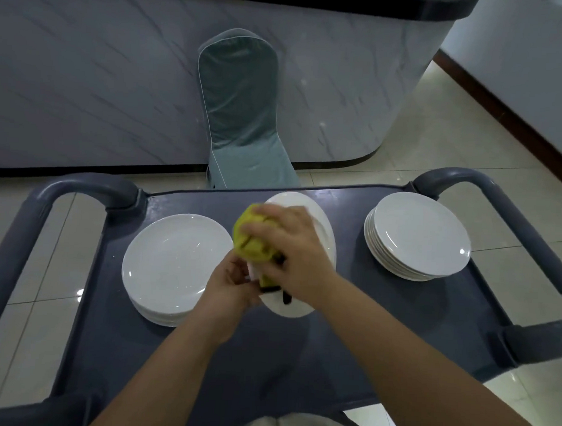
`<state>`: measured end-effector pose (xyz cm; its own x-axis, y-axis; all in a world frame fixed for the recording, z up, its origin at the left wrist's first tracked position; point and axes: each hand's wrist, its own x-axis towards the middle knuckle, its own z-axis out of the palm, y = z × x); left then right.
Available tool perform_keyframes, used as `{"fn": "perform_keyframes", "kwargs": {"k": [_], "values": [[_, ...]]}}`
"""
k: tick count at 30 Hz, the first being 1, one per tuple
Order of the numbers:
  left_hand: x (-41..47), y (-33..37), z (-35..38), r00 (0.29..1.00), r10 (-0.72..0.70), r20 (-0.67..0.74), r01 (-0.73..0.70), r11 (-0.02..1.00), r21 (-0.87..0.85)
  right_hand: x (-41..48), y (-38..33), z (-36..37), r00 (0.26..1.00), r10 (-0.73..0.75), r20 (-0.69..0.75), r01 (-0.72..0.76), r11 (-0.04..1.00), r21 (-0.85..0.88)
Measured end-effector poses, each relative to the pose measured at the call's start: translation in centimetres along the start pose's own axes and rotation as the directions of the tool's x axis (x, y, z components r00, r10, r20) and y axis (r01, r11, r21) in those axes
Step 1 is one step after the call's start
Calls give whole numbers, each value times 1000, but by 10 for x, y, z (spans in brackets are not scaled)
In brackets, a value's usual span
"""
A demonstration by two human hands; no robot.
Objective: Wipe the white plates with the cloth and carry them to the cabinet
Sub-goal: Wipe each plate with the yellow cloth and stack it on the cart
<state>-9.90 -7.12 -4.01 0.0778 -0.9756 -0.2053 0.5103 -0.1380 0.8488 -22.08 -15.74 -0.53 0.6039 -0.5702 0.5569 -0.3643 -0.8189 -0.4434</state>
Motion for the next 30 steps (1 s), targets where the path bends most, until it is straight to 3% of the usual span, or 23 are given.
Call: {"fn": "perform_keyframes", "kwargs": {"k": [2, 6, 10, 12, 14, 17, 20, 23, 24, 28, 30], "values": [[0, 1, 1, 1000, -25, -1, 25, 999, -41, 7, 4, -5, 989, -71, 130, 67, 997, 34], [-6, -1, 3, 994, -108, -28, 105, 989, -101, 39, 44, -28, 955, 294, 37, -296, 952, 71], [-4, 3, -1, 990, -116, -76, 83, 934, -347, 14, 76, -57, 768, 640, -30, -615, 750, 244], [4, 7, 0, 986, -117, -119, 50, 889, -456, -17, 66, -62, 699, 702, -137, -661, 707, 249], [16, 8, 8, 977, -145, -159, 37, 842, -538, -46, 41, -44, 783, 572, -244, -542, 820, 183], [29, 6, 25, 963, -192, -189, 74, 863, -499, -66, 5, -2, 939, 301, -166, -305, 952, -3], [33, 4, 29, 962, -213, -171, 84, 826, -557, -74, 19, -10, 936, 292, -199, -303, 952, -32], [29, 3, 27, 963, -217, -160, 76, 786, -613, -86, 38, -36, 828, 468, -308, -481, 876, 36], [28, 1, 28, 963, -221, -154, 80, 781, -620, -84, 35, -36, 824, 473, -312, -490, 871, 25], [28, 2, 37, 965, -228, -130, 124, 833, -540, -77, 8, -10, 977, 166, -133, -180, 979, -100], [25, 5, 33, 971, -210, -116, 125, 855, -503, -88, 15, -15, 983, 136, -124, -147, 985, -86]]}}
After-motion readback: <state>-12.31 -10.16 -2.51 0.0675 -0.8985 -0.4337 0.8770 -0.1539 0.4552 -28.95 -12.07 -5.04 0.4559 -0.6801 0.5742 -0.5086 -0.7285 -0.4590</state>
